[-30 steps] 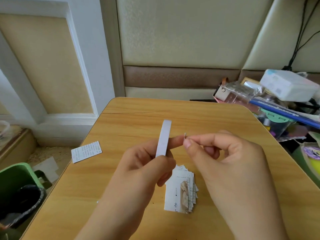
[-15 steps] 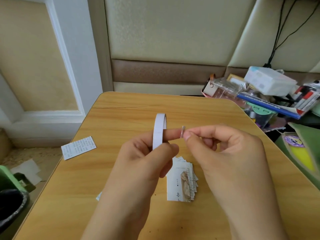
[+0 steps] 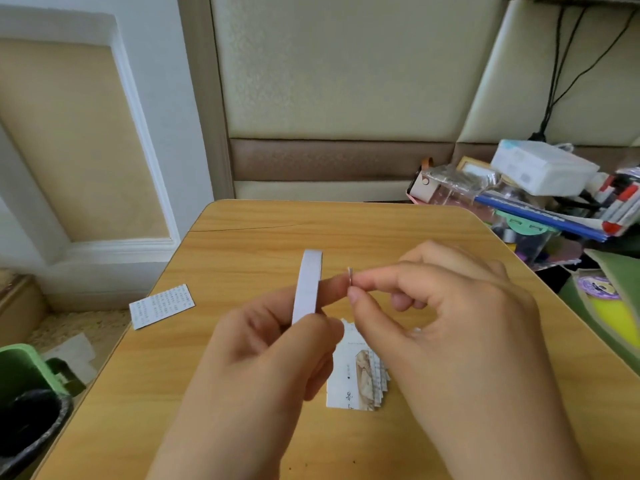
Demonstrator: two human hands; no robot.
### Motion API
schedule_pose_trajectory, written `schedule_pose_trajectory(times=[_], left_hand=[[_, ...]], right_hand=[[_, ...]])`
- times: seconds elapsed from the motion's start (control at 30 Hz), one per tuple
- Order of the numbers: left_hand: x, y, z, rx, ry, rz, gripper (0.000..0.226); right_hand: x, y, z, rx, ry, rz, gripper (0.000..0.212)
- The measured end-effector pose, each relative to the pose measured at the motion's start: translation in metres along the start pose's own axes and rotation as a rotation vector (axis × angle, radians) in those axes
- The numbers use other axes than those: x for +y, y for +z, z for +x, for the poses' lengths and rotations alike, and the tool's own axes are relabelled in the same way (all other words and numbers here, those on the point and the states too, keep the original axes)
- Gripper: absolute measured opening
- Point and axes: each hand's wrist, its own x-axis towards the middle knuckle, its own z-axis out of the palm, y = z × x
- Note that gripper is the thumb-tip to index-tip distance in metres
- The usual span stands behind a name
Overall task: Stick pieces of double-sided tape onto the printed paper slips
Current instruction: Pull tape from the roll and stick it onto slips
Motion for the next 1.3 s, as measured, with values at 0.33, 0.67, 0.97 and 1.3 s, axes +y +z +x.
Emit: schedule_pose_trajectory(times=[0.33,0.67,0.97,1.3], left_hand=[[-0.008,0.005,0.007,-0.076,-0.015,-0.05,0.041],[-0.02,0.009,0.019,-0.118,-0.069,-0.107,0.042],[-0.025,0.001,0.017,-0.164,-0.087,-0.115,0.046],[-0.022,-0.003,0.015,-0.208,-0.076,-0.199,0.048]], right_hand=[[0.014,-0.007,-0.005,-0.067,0.155,0.139,0.011],[0.029,-0.001,-0.005,-0.11,0.186,0.158,0.004],[0.027,0.003,-0.005,-0.154,0.286,0.354,0.004],[0.028,0.01,-0.005,-0.156,0.329,0.481,0.009]])
